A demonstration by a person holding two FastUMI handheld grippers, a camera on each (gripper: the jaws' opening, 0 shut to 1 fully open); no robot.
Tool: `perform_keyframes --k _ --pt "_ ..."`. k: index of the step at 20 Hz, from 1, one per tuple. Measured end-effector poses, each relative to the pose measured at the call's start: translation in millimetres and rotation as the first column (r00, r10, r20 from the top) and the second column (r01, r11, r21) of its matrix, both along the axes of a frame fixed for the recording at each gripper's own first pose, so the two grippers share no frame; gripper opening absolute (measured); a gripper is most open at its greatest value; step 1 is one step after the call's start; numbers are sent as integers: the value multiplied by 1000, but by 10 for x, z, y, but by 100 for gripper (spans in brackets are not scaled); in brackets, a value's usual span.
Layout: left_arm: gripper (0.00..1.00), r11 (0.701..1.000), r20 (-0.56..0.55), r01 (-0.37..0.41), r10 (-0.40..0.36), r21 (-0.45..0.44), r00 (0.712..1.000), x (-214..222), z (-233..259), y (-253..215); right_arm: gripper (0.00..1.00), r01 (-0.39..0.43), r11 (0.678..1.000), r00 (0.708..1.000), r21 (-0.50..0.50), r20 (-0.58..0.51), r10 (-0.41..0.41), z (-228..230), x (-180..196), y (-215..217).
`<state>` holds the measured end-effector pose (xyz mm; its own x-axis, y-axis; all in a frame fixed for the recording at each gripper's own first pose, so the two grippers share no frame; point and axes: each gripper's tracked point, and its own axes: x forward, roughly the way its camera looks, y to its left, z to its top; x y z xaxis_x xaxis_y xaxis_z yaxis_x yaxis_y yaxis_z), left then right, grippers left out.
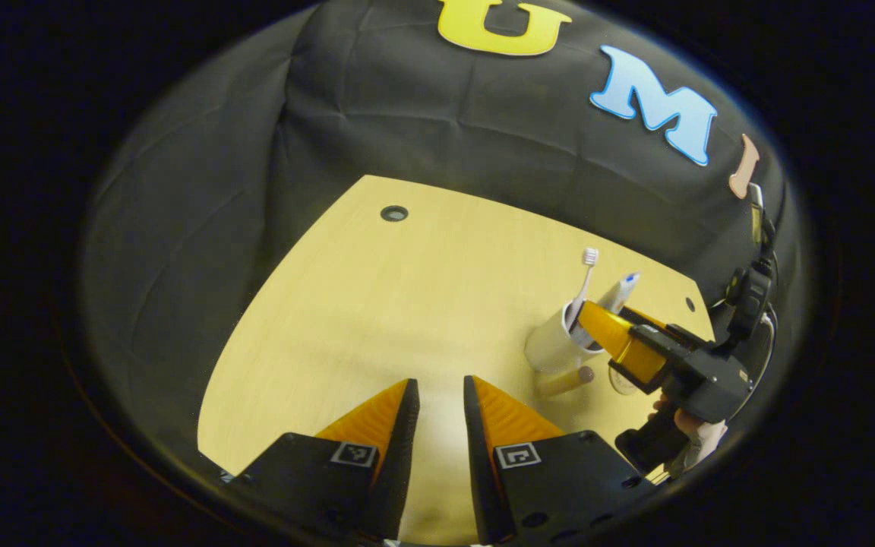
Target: Put the toothbrush and toothpaste on the desktop into the cup, then pick up the cup and place it on the coaster on the desktop.
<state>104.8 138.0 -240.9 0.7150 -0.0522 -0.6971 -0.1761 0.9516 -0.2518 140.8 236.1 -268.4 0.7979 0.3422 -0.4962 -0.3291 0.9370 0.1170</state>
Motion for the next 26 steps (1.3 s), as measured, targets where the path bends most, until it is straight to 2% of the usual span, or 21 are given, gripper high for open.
perform_keyframes --k 6,11,12,13,14,15,18,19,23,26 --pt "43 997 5 52 -52 -55 999 238 -251 -247 75 -1 998 1000 65 25 0 401 -325 -175" --pt "44 986 -6 144 -145 -88 989 363 -285 -411 75 97 990 995 106 -32 -94 441 -506 -690" --pt "51 981 -10 172 -174 -86 985 387 -305 -536 75 124 987 991 98 -69 -118 347 -561 -825" --pt "48 976 -13 203 -204 -81 979 421 -315 -635 75 150 984 983 91 -115 -140 235 -646 -956" --pt "52 969 -15 235 -237 -77 971 440 -311 -743 75 171 980 975 98 -158 -154 138 -729 -1058" --pt "48 960 -18 268 -270 -83 963 482 -301 -849 75 199 975 963 97 -204 -177 26 -822 -1173" --pt "67 942 -42 328 -331 -79 943 586 -270 -1061 75 277 956 922 97 -309 -236 -259 -1100 -1499" --pt "67 936 -53 342 -347 -79 936 625 -283 -1122 75 300 949 908 95 -333 -254 -332 -1195 -1601" --pt "67 924 -133 374 -381 -74 915 737 -542 -1317 75 364 928 875 76 -371 -312 -454 -1466 -1963" --pt "67 923 -196 383 -380 -25 904 868 -706 -1297 75 399 915 856 68 -386 -344 -508 -1585 -2150"
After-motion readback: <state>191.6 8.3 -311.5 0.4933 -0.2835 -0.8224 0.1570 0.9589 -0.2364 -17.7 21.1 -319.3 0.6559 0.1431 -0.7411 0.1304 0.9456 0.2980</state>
